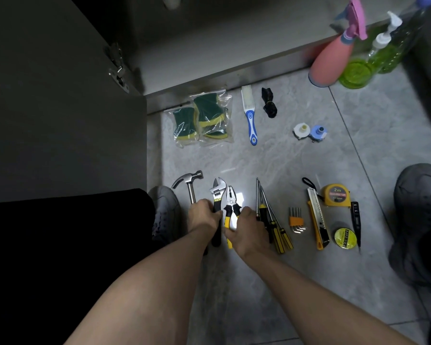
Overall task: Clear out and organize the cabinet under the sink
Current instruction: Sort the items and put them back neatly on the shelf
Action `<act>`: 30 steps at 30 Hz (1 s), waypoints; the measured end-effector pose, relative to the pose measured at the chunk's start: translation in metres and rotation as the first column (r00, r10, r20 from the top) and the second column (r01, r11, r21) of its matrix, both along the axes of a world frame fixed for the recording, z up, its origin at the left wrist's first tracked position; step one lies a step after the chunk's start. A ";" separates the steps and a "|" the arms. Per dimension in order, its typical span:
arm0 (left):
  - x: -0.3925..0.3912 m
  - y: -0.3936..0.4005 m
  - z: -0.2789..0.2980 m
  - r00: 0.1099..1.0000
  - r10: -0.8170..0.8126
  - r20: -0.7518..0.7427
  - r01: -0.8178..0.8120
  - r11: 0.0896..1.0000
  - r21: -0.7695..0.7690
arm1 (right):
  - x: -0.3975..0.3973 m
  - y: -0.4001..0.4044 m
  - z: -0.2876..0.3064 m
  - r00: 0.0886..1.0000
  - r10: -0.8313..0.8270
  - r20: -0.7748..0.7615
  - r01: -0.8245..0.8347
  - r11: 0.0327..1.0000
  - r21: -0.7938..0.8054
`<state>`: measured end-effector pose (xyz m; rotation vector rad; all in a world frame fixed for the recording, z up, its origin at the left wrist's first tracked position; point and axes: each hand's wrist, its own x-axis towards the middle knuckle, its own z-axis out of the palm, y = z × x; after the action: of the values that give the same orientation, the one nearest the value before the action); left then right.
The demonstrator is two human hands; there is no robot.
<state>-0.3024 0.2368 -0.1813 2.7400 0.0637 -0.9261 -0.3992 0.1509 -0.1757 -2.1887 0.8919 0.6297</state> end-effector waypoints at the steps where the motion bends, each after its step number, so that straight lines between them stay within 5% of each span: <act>1: 0.000 0.000 0.000 1.000 0.014 -0.003 -0.014 1.000 0.000 | 0.000 0.000 0.000 1.000 0.012 0.001 -0.012 1.000 -0.003; 14: 0.000 -0.009 0.014 0.993 -0.046 -0.109 0.052 0.997 0.054 | -0.010 -0.020 0.024 0.970 0.180 0.161 -0.164 0.980 -0.109; 19: 0.030 -0.035 0.046 0.971 -0.187 -0.148 0.199 0.978 0.067 | 0.002 -0.067 0.055 0.965 0.048 0.259 -0.021 0.994 -0.108; 24: 0.065 -0.098 0.105 0.904 -0.422 -0.074 0.424 0.906 0.008 | 0.032 -0.155 0.116 0.967 0.104 0.231 -0.073 0.987 -0.142; 30: 0.103 -0.191 0.199 0.843 -0.532 0.081 0.538 0.828 -0.156 | 0.074 -0.284 0.225 0.950 0.279 0.144 -0.205 0.899 -0.387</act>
<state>-0.1990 0.0459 0.0175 2.6406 -0.7981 -0.9520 -0.3251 -0.1328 0.0489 -2.6776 0.6770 0.3689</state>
